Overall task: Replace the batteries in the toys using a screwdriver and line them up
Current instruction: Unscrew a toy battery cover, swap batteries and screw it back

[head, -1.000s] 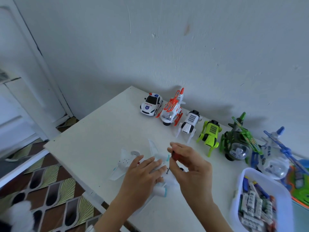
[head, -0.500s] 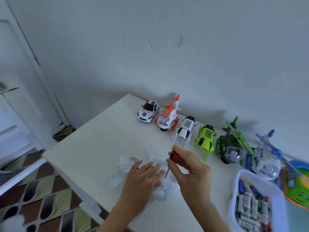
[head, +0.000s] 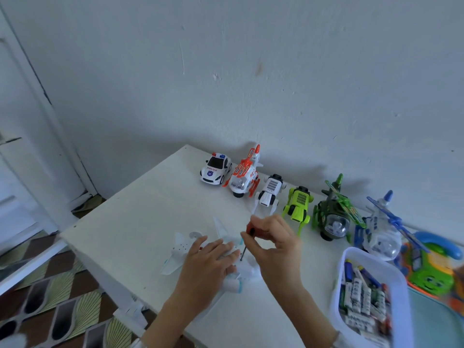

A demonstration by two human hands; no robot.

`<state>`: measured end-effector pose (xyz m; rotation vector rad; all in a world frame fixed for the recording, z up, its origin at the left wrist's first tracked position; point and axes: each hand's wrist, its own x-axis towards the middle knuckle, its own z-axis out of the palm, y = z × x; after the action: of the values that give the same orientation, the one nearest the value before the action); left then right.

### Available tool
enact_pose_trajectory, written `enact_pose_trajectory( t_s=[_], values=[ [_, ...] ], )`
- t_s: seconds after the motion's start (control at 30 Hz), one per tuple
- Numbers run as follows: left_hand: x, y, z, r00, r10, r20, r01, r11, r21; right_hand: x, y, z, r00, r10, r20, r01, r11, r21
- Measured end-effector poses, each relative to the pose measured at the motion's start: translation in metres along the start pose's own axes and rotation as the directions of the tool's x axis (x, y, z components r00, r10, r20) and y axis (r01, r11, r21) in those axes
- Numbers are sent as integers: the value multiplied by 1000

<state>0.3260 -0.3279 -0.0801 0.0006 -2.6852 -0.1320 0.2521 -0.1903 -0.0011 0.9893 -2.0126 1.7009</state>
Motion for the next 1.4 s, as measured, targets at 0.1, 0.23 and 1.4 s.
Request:
enact_pose_trajectory(
  t_s=[0.1,0.23,1.4],
  values=[
    [1,1,-1,1000,-7,-4,6,1000,-16,-2,-5,6,997,-79,-2,79,996,-34],
    [0,1,-2,1000,-1,-12,1,1000,-21,0,-5,1,996,-28,82,28,1000,-2],
    [1,-4,2,994,-38,102,28,995,101,16,6,-27,930,364,-53,-350,920,178]
  ],
)
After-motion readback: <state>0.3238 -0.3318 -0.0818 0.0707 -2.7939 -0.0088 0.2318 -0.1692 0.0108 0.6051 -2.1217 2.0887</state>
